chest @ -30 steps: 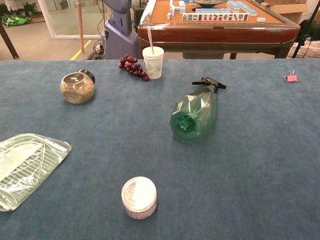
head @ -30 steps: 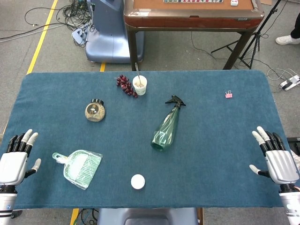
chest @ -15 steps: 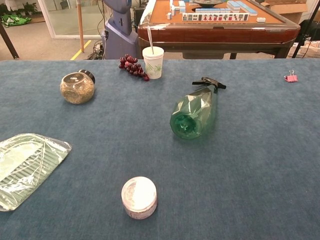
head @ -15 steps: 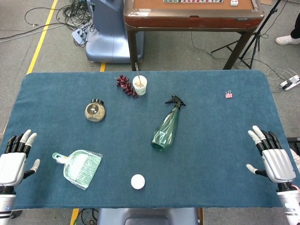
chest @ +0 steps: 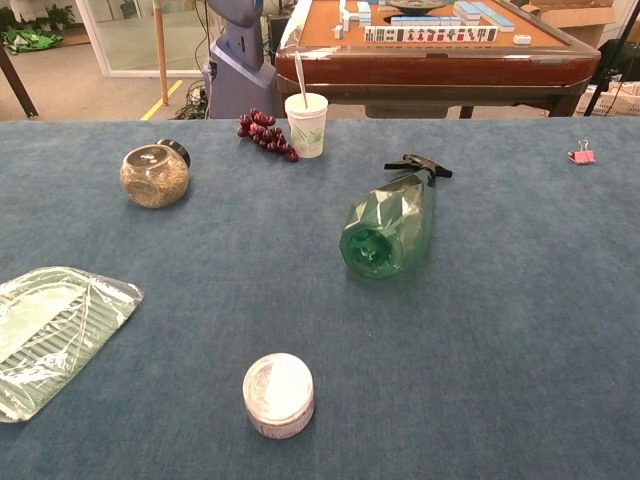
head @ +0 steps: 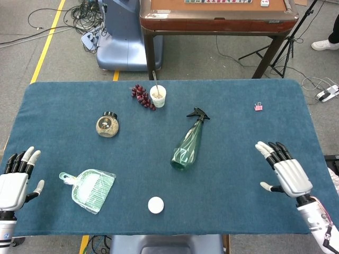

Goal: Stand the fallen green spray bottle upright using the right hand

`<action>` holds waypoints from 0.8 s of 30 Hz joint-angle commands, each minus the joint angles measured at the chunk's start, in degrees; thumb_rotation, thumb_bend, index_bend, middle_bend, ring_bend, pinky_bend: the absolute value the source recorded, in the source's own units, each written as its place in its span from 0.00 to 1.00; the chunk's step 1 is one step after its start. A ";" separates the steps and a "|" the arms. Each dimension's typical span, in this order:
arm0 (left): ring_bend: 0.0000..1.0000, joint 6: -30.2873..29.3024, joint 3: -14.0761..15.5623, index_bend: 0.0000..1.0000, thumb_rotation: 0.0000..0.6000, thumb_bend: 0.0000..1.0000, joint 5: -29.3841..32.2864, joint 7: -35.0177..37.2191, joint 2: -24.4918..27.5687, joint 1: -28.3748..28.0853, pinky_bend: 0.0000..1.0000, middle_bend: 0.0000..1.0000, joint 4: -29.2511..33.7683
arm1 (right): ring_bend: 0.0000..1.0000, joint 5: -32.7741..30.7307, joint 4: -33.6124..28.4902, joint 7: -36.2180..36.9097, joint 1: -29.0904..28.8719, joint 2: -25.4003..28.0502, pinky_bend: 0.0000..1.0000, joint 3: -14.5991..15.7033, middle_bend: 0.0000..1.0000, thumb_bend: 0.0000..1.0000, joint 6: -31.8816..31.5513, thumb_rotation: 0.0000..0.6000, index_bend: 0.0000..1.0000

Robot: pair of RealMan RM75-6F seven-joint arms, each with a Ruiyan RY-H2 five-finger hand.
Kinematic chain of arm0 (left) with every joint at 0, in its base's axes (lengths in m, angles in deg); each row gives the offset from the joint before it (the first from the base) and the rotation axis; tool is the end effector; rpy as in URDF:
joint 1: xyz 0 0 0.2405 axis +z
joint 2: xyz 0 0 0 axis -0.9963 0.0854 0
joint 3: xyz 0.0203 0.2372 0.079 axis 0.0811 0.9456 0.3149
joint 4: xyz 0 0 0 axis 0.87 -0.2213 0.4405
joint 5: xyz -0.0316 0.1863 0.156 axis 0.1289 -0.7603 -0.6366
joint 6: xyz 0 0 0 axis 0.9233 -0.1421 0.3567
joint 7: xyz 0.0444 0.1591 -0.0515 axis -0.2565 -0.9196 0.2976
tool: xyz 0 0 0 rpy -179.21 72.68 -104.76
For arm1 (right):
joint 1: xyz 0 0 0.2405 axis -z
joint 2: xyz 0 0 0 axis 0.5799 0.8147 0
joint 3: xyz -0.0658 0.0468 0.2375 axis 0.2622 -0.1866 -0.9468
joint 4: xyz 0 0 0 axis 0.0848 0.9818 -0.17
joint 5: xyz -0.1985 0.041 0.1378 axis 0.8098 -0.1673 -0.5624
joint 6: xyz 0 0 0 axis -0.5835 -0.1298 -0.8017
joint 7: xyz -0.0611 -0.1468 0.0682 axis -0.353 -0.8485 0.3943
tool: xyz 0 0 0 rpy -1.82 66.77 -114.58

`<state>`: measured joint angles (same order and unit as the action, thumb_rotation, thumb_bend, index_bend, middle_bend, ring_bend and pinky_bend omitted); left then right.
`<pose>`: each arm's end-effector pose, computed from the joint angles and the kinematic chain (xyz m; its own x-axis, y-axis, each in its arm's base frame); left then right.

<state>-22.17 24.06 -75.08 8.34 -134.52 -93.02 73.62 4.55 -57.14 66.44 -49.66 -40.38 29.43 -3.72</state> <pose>-0.2964 0.2298 0.1224 0.5243 0.0020 0.8515 0.8515 -0.0078 -0.5243 -0.2761 -0.2528 0.1020 0.3892 -0.1757 0.9043 -0.9059 -0.2510 0.3411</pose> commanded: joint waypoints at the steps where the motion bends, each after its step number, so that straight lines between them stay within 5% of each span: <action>1: 0.00 0.01 0.05 0.00 1.00 0.38 -0.10 -0.09 0.04 0.00 0.00 0.00 0.15 | 0.00 2.20 -0.39 3.10 -4.22 0.26 0.00 -0.52 0.11 0.09 4.27 1.00 0.00; 11: 0.00 0.07 0.11 0.00 1.00 0.38 -0.34 0.13 0.30 0.02 0.00 0.00 0.66 | 0.00 4.40 1.35 12.14 -16.56 -3.37 0.00 -2.91 0.11 0.17 15.47 1.00 0.02; 24: 0.00 -0.13 0.15 0.00 1.00 0.38 -0.25 -0.50 0.59 0.27 0.00 0.00 1.07 | 0.00 1.33 5.53 15.08 -28.21 -11.00 0.00 -5.15 0.13 0.48 25.94 1.00 0.10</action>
<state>-22.30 24.21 -75.33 7.84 -133.93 -92.75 74.70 6.56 -52.35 81.28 -76.96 -50.50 24.56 21.29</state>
